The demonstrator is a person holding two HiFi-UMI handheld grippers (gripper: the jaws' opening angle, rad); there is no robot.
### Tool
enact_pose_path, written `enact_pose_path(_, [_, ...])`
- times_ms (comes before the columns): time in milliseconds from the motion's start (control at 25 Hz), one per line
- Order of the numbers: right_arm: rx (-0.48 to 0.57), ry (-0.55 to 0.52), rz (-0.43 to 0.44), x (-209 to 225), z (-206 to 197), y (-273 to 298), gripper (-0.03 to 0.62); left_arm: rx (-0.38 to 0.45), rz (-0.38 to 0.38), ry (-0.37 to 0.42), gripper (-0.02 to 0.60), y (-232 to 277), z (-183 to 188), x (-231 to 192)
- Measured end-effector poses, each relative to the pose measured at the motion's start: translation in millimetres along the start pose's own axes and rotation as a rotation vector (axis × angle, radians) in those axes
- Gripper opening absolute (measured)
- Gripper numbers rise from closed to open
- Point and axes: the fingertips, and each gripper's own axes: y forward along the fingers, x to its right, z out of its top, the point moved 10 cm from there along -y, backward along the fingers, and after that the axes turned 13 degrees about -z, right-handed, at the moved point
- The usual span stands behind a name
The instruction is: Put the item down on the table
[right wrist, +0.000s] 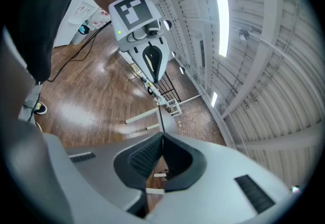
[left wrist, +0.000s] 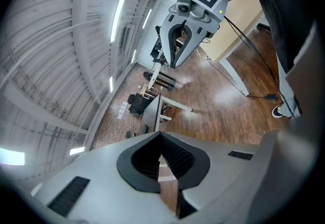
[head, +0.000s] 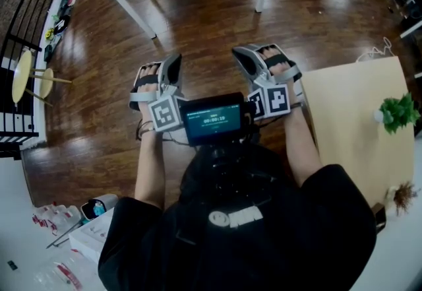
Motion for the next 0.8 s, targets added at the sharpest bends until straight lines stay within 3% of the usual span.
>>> enact_pose_path(800, [0.001, 0.053, -0.029, 6.3, 4.8, 0.7, 0.003, 0.016, -0.002, -0.009, 0.0, 3.1, 0.7, -0.7])
